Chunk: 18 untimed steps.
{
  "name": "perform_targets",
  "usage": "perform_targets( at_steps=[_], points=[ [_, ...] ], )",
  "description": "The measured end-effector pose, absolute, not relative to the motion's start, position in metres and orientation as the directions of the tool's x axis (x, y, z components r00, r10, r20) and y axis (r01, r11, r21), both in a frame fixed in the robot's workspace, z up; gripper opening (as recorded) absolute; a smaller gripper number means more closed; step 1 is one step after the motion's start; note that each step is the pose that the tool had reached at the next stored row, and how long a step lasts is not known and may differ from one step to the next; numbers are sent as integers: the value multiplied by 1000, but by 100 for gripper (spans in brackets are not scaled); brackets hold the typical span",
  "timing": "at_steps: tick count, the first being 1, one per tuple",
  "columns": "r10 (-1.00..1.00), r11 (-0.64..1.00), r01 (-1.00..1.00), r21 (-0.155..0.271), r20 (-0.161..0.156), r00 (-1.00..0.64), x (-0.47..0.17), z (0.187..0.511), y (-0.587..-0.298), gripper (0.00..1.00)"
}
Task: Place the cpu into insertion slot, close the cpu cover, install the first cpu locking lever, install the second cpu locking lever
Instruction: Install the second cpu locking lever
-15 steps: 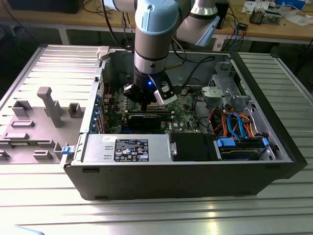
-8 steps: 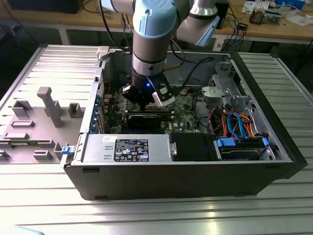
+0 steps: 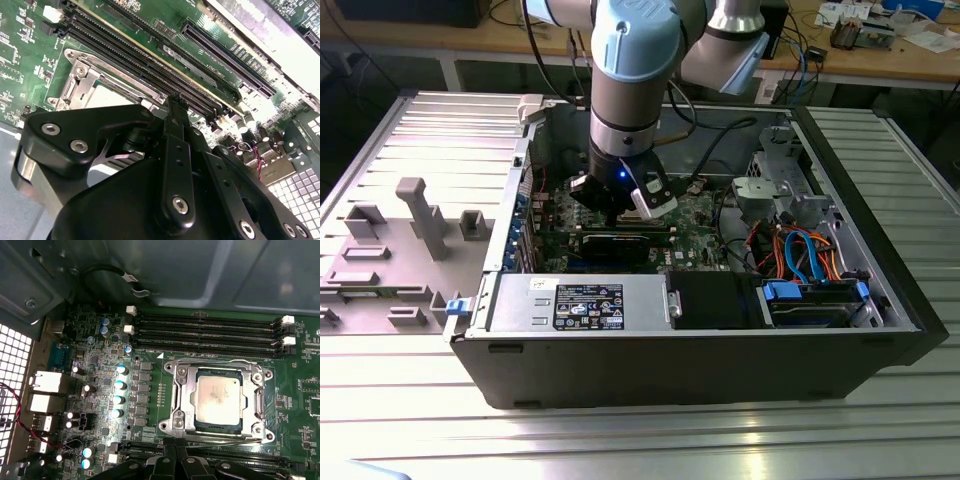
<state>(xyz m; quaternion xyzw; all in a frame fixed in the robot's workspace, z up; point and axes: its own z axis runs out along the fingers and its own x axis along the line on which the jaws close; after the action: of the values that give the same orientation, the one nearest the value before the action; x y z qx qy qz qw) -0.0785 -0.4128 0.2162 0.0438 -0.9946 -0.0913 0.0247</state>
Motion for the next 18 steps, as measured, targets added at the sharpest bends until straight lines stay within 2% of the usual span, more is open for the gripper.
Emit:
perform_targets(
  at_steps=[18],
  points=[
    [-92,977,-83,194,40,-995,-84,209,-413,11]
  ],
)
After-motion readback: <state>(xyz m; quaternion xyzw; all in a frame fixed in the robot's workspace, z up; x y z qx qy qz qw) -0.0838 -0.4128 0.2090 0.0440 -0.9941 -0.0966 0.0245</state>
